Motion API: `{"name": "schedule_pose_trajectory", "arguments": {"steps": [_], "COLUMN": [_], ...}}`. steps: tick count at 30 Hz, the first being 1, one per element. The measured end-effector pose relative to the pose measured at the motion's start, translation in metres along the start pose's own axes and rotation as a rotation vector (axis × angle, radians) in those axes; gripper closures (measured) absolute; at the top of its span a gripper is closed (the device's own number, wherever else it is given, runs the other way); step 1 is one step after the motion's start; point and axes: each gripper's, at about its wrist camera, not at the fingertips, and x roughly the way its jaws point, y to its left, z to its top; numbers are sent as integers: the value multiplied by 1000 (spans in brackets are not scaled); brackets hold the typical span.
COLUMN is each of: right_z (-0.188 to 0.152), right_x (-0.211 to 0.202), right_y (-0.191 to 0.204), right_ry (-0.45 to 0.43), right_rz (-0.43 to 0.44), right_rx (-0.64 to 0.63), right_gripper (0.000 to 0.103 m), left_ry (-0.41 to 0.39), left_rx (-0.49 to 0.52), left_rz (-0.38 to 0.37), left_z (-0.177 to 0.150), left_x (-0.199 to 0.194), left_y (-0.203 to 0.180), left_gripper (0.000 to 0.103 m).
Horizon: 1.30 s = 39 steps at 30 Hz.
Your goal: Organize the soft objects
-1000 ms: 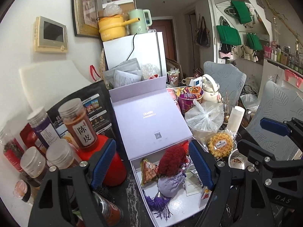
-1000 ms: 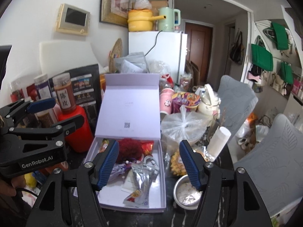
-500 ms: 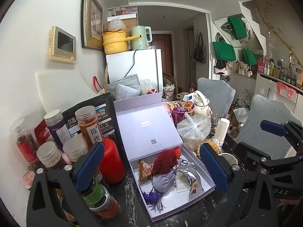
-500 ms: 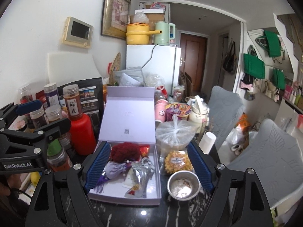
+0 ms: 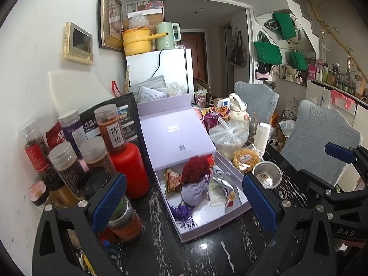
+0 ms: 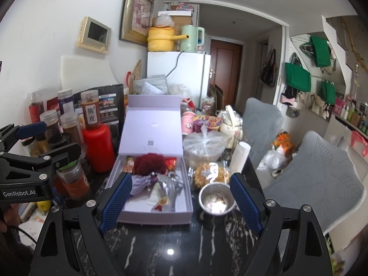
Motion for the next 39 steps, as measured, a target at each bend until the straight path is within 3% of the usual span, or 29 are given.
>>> {"name": "schedule_pose_trajectory", "arguments": {"steps": [19,39], "right_z": [-44,-45], "right_x": [-5,-3], "right_y": [0,1], "right_ry": [106,130], "right_rz": [-30,-44], "right_rx": [68,62], "right_gripper": [15,15], "left_ry": [102,141], "left_rx": [-28,-24], "left_rz": [-49,-79], "left_z": [-43,-50], "left_x": [6,16], "left_y": [-2,-4], "left_gripper": [1,1]}}
